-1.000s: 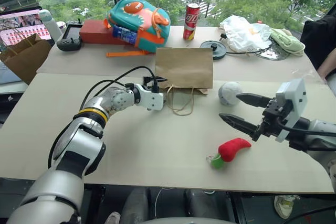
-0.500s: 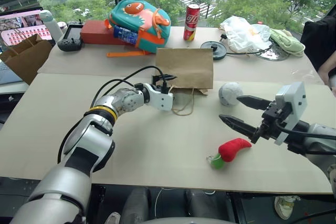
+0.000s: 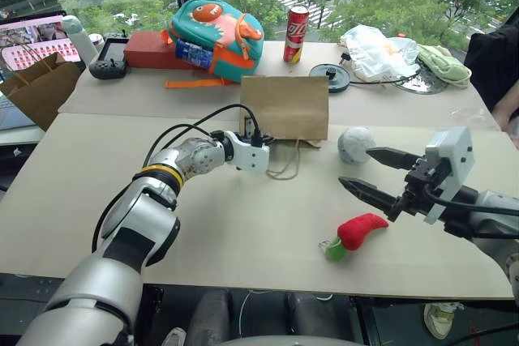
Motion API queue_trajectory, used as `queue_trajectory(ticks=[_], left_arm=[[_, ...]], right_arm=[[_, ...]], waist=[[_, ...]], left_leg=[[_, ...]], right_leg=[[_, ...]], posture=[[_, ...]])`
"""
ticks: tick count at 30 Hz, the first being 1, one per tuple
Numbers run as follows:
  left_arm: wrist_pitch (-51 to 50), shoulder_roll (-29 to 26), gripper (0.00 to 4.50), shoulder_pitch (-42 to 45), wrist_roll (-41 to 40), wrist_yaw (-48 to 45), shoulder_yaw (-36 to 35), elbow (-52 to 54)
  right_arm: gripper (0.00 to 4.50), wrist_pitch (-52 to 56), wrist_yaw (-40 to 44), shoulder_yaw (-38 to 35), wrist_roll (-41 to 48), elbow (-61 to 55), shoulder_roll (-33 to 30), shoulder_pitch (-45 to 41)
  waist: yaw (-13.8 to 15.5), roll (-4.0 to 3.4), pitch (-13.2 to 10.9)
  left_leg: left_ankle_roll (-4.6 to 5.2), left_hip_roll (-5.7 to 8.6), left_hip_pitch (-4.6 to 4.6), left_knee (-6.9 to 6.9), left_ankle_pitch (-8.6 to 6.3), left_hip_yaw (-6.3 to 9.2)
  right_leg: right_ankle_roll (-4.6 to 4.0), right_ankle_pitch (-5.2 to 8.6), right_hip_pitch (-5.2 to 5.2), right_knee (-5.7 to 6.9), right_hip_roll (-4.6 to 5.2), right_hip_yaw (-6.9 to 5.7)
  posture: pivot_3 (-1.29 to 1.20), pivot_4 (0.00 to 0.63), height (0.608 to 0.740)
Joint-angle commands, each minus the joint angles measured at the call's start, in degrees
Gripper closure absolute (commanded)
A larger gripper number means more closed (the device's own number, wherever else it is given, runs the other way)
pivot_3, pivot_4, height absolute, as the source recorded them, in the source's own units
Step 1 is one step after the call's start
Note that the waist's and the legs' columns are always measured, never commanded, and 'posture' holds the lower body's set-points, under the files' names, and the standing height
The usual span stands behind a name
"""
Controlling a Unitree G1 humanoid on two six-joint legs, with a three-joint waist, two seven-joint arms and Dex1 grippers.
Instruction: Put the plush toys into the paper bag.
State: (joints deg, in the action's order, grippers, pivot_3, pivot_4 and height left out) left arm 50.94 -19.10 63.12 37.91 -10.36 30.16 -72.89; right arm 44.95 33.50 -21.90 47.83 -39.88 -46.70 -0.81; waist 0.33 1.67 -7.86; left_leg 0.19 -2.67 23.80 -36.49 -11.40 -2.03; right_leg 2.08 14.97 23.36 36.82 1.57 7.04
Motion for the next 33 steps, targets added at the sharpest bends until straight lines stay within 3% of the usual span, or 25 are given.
queue_trajectory(ticks=[1, 7, 14, 21, 27, 33], left_arm=[[-0.1, 0.1, 4.44, 2.0, -1.3, -0.7, -1.0, 0.2], [0.1, 0.8, 4.44, 1.4, -8.8, -10.1, -6.1, 0.9], [-2.2, -1.0, 4.44, -2.5, -22.3, -29.7, -13.2, 8.3], [-22.4, -5.8, 4.44, -13.0, -37.0, -44.5, -18.5, 35.7], [-44.8, -8.0, 4.44, -18.3, -44.2, -45.5, -21.9, 56.9], [-57.2, -7.5, 4.44, -20.0, -47.2, -43.3, -23.3, 65.7]], right_arm=[[0.00, -1.6, -0.5, -0.7, -0.5, -0.5, 0.1, -0.8], [0.00, -1.8, -0.6, 0.1, -1.7, 0.2, 0.3, -1.5], [0.00, -2.3, -1.4, 1.2, -5.0, 1.1, 0.5, 0.0], [0.00, -2.6, -2.9, 4.2, -8.8, 1.5, 2.3, 0.9], [0.00, -3.3, -4.7, 7.1, -13.2, 4.0, 4.0, 0.1], [0.00, -3.5, -4.8, 8.6, -14.5, 4.7, 5.6, -1.6]], waist=[[0.0, 0.00, 0.0], [0.0, 0.00, 0.0], [-0.3, -0.02, 0.0], [-1.2, -0.05, 0.0], [-1.3, -0.07, 0.0], [-1.2, -0.12, 0.1]], left_leg=[[0.00, 0.00, 0.00, 0.00, 0.00, 0.00], [0.00, 0.00, 0.00, 0.00, 0.00, 0.00], [0.00, -0.01, -0.01, 0.00, 0.00, 0.00], [0.00, -0.05, -0.04, -0.04, 0.01, 0.07], [0.00, -0.06, -0.06, -0.16, 0.00, 0.15], [0.00, -0.06, -0.11, -0.23, 0.00, 0.18]], right_leg=[[0.00, 0.00, 0.00, 0.00, 0.00, 0.00], [0.00, 0.00, 0.00, 0.00, 0.00, -0.01], [0.00, 0.00, 0.00, 0.03, 0.00, -0.02], [-0.02, 0.00, -0.01, 0.15, -0.04, -0.03], [-0.01, 0.01, -0.11, 0.17, -0.06, -0.04], [0.01, 0.02, -0.20, 0.15, -0.08, -0.05]], posture=[[0.00, 0.150, 0.733], [0.00, 0.150, 0.733], [0.00, 0.150, 0.733], [0.00, 0.150, 0.733], [0.00, 0.150, 0.733], [0.00, 0.150, 0.733]])
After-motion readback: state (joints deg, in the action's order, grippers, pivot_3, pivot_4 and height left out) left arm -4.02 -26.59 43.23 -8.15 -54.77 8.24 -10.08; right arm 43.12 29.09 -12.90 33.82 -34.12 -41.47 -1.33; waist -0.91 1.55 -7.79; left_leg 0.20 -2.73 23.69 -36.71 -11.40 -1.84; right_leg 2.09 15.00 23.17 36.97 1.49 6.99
